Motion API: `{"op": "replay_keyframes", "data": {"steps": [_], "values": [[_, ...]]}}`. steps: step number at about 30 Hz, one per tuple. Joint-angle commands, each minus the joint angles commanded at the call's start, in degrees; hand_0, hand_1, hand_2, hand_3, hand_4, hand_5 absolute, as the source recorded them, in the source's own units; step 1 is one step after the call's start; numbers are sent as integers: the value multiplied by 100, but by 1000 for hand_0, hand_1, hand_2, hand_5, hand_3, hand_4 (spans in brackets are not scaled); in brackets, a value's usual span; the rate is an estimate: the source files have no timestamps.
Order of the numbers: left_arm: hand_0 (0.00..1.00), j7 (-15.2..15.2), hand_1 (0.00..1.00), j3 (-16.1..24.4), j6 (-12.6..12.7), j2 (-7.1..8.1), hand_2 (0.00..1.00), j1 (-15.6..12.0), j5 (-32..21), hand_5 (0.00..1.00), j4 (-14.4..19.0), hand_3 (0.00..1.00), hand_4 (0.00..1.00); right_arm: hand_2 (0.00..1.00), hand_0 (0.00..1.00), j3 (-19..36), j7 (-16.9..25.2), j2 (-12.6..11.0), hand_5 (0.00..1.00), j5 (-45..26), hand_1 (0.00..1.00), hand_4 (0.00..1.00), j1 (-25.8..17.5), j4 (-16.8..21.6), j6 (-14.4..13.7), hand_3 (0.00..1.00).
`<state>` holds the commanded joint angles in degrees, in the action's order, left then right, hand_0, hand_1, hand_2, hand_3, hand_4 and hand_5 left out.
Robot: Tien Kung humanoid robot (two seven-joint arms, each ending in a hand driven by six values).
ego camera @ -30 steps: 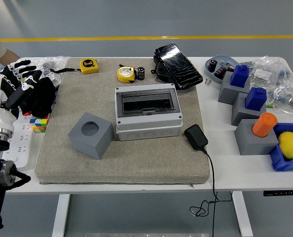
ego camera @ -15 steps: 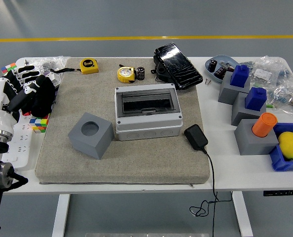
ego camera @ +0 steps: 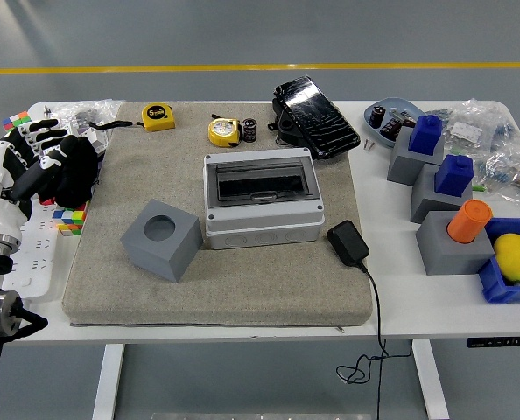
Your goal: Fetch the battery,place it into the box,close the lid of the box
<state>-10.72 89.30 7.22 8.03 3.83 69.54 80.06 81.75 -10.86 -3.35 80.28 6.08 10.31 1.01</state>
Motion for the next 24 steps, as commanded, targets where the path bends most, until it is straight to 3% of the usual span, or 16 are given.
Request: {"op": "replay_keyframes", "data": {"steps": [24], "values": [[420,75,599,-15,-51,1,581,-20,34,355,60,613,998,697,679,13,-7,13,621,39,663,998,2,0,-1,628]]}}
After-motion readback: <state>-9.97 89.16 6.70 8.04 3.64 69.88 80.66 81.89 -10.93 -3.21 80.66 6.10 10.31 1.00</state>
